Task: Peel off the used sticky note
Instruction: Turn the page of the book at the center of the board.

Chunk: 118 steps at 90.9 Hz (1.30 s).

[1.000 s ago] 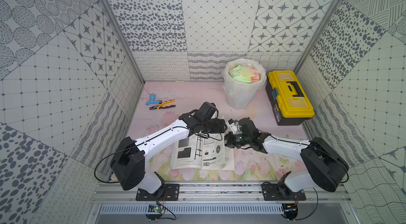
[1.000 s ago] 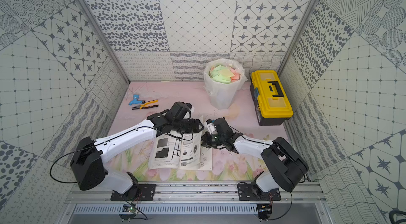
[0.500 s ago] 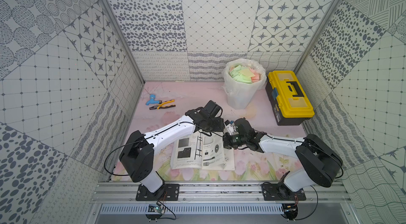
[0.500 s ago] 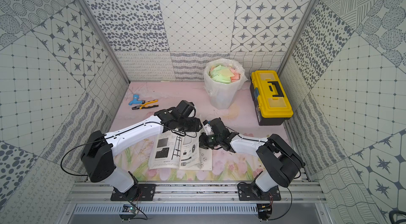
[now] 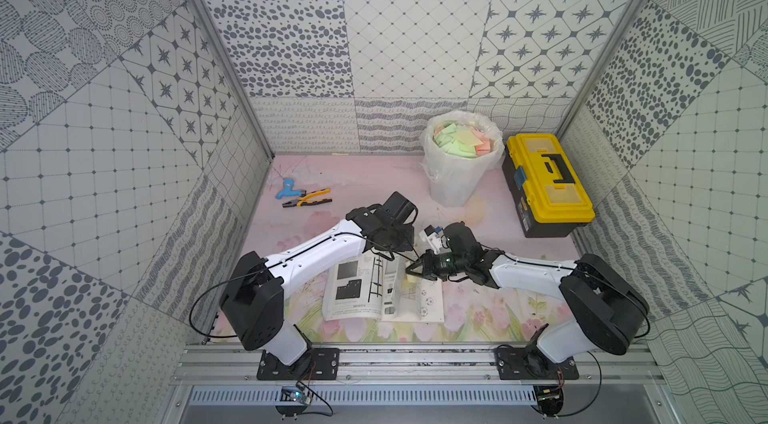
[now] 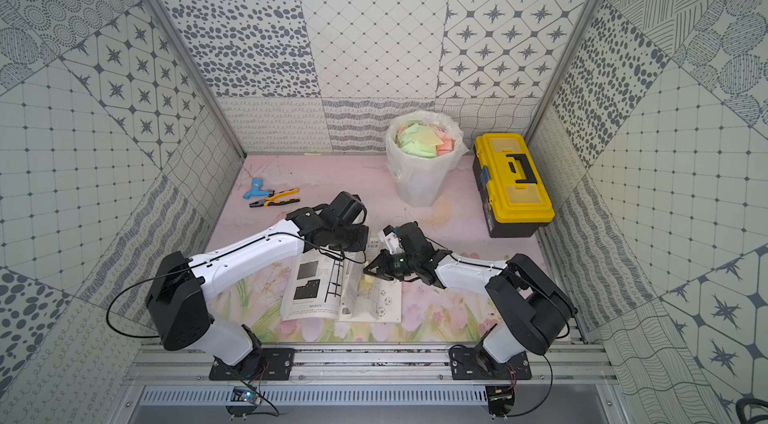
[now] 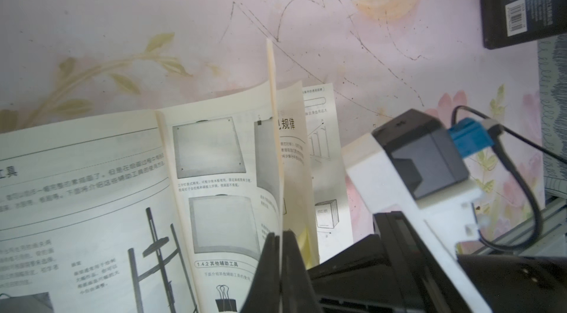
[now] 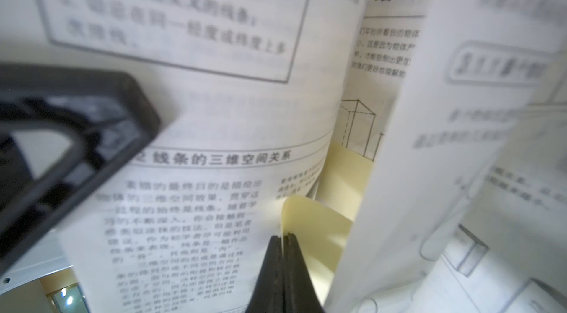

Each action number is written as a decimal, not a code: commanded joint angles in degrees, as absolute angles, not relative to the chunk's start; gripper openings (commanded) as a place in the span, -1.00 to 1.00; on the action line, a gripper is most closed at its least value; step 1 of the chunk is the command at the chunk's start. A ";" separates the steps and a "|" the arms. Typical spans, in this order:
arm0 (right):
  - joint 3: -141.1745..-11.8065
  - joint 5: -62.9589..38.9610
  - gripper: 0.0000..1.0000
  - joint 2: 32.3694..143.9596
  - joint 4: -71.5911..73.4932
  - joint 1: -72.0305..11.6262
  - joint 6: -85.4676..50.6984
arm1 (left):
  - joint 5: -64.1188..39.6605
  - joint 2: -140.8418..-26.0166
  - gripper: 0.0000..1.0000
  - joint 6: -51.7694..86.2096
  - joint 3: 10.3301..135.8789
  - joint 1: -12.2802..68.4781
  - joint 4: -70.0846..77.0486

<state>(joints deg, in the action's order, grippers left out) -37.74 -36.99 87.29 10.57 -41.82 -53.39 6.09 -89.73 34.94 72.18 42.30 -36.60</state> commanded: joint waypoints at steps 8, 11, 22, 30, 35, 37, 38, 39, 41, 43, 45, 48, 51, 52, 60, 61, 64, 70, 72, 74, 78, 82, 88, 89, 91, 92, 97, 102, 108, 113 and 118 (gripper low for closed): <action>-37.62 -36.29 -0.96 84.66 11.63 -42.01 -52.02 | 22.87 -85.88 -1.00 32.38 68.09 41.35 -47.84; -37.54 -36.06 -0.96 84.32 10.96 -41.89 -51.63 | 24.93 -85.41 -1.00 32.99 67.01 40.80 -48.57; -37.61 -35.13 -0.96 82.60 7.90 -41.13 -50.34 | 31.52 -84.81 -1.00 34.96 63.33 38.40 -50.11; -37.37 -34.45 -0.96 81.31 5.46 -40.26 -49.31 | 34.80 -85.99 -1.00 35.29 61.78 36.62 -50.07; -37.16 -34.16 -0.96 80.34 4.18 -39.61 -48.78 | 36.26 -87.38 -1.00 35.05 61.69 35.76 -50.02; -37.06 -34.07 -0.96 80.05 3.73 -39.35 -48.63 | 37.15 -88.14 -1.00 34.89 61.85 35.53 -50.12; -37.03 -34.04 -0.96 79.88 3.49 -39.23 -48.53 | 37.60 -88.41 -1.00 34.76 61.95 35.43 -50.11; -36.97 -34.03 -0.96 79.76 3.28 -39.17 -48.48 | 38.05 -88.81 -1.00 34.65 62.04 35.34 -50.19; -36.84 -33.95 -0.96 79.46 2.97 -38.93 -48.42 | 38.87 -89.70 -1.00 34.39 62.33 35.27 -50.23; -36.76 -33.89 -0.96 79.13 2.57 -38.74 -48.25 | 39.97 -90.52 -1.00 34.31 62.74 35.12 -50.46; -36.59 -33.85 -0.96 78.76 2.31 -38.45 -48.19 | 40.97 -91.38 -1.00 34.28 63.21 35.15 -50.94; -36.31 -33.76 -0.96 78.22 1.96 -38.07 -48.17 | 42.56 -92.72 -1.00 34.28 64.04 35.13 -51.65; -35.99 -33.67 -0.96 77.76 1.67 -37.62 -48.09 | 44.37 -93.97 -1.00 34.23 64.57 35.14 -52.29; -35.97 -33.67 -0.96 77.60 1.54 -37.49 -48.08 | 44.86 -94.44 -1.00 34.21 64.72 35.15 -52.51; -35.46 -33.83 -0.96 76.34 0.59 -36.64 -47.91 | 49.26 -98.66 -1.00 35.66 66.48 35.13 -55.62; -35.40 -33.79 -0.96 76.18 0.51 -36.51 -47.86 | 49.86 -99.34 -1.00 35.98 66.73 35.19 -56.11; -35.26 -33.76 -0.96 75.72 0.09 -36.35 -47.84 | 51.00 -101.07 -1.00 36.68 67.38 35.22 -57.46; -35.01 -33.75 -0.96 74.94 -0.55 -35.85 -47.59 | 52.49 -104.58 -1.00 38.17 68.67 35.32 -59.70; -34.99 -33.84 -0.96 74.74 -0.77 -35.68 -47.51 | 52.83 -105.99 -1.00 38.61 69.04 35.39 -60.21; -34.92 -33.88 -0.96 74.65 -0.90 -35.62 -47.47 | 53.20 -107.07 -1.00 39.23 69.42 35.46 -61.13; -34.77 -33.99 -0.96 74.54 -1.11 -35.36 -47.42 | 53.89 -109.36 -1.00 40.73 70.27 35.66 -62.73; -34.75 -34.15 -0.96 74.48 -1.14 -35.20 -47.38 | 54.67 -111.17 -0.98 41.81 71.15 35.85 -64.47; -34.71 -34.24 -0.96 74.44 -1.07 -35.05 -47.50 | 56.03 -113.67 -0.94 44.28 72.79 36.07 -67.87; -34.71 -34.26 -0.96 74.44 -1.06 -35.06 -47.48 | 56.10 -113.92 -0.93 44.38 72.91 36.10 -68.13; -34.72 -34.27 -0.96 74.47 -0.99 -35.07 -47.53 | 55.99 -114.22 -0.91 44.14 73.07 36.12 -68.32; -34.72 -34.28 -0.96 74.50 -0.93 -35.02 -47.54 | 55.90 -114.33 -0.89 43.91 73.10 36.12 -68.17; -34.77 -34.28 -0.96 74.53 -0.80 -35.01 -47.61 | 55.03 -114.52 -0.81 42.44 73.04 36.12 -67.09; -34.82 -34.34 -0.96 74.51 -0.71 -34.91 -47.64 | 54.42 -114.48 -0.68 41.58 73.00 36.12 -66.47; -34.96 -34.43 -0.96 74.53 -0.70 -34.98 -47.64 | 52.79 -114.27 -0.42 39.98 72.86 36.00 -65.17; -34.90 -34.45 -0.96 74.45 -0.70 -34.84 -47.77 | 52.00 -114.26 -0.24 39.33 72.94 35.94 -64.78; -34.89 -34.54 -0.96 74.23 -0.70 -34.80 -47.74 | 51.41 -114.22 -0.04 39.04 72.93 35.88 -64.48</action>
<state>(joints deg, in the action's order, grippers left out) -35.48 -34.37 75.66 -1.58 -35.11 -48.60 49.58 -113.95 39.29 72.27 35.97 -61.10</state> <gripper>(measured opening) 0.055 0.381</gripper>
